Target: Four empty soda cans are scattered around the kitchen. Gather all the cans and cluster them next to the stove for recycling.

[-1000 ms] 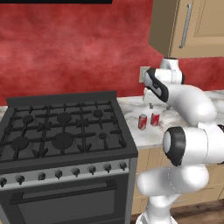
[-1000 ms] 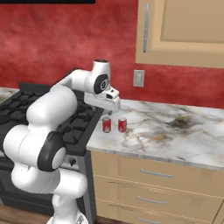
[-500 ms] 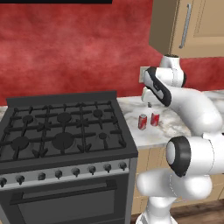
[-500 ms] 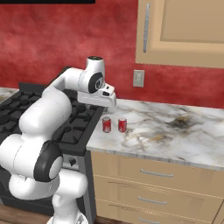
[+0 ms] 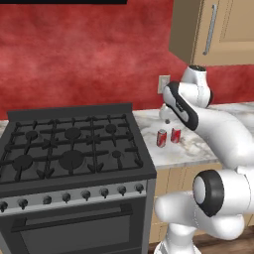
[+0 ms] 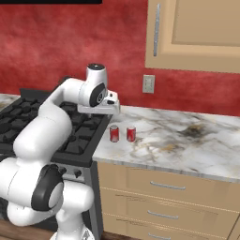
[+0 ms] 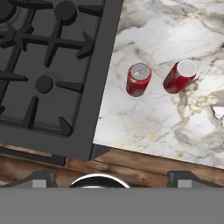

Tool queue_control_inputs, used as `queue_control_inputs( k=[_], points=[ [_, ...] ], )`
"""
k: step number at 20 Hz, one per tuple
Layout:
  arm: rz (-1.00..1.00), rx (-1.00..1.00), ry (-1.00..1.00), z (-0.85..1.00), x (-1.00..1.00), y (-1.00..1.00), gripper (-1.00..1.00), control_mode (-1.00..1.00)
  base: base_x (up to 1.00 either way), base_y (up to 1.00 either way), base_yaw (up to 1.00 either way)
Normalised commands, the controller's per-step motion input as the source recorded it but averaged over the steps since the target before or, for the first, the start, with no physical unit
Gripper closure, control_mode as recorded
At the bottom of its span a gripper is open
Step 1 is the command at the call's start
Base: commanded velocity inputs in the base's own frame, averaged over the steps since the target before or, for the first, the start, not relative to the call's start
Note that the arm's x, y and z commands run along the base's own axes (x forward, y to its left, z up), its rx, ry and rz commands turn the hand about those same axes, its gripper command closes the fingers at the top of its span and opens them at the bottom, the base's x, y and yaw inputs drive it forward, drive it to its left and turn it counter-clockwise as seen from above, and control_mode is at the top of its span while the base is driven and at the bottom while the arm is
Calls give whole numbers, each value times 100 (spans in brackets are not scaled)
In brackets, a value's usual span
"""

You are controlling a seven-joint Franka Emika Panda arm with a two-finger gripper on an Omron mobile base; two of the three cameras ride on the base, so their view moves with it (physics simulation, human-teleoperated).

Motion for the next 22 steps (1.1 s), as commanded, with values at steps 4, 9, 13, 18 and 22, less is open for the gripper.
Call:
queue_control_inputs(
  k=[4,9,13,18,22],
  points=[
    [3,0,-9,-6,-13,7,-100,-100,0,0,0],
    [0,0,-3,0,-5,9,-100,-100,0,0,0],
    [-2,-2,0,0,-5,5,-100,-100,0,0,0],
    [0,0,0,0,0,1,-100,-100,0,0,0],
    [0,0,0,0,0,0,-100,-100,0,0,0]
  ],
)
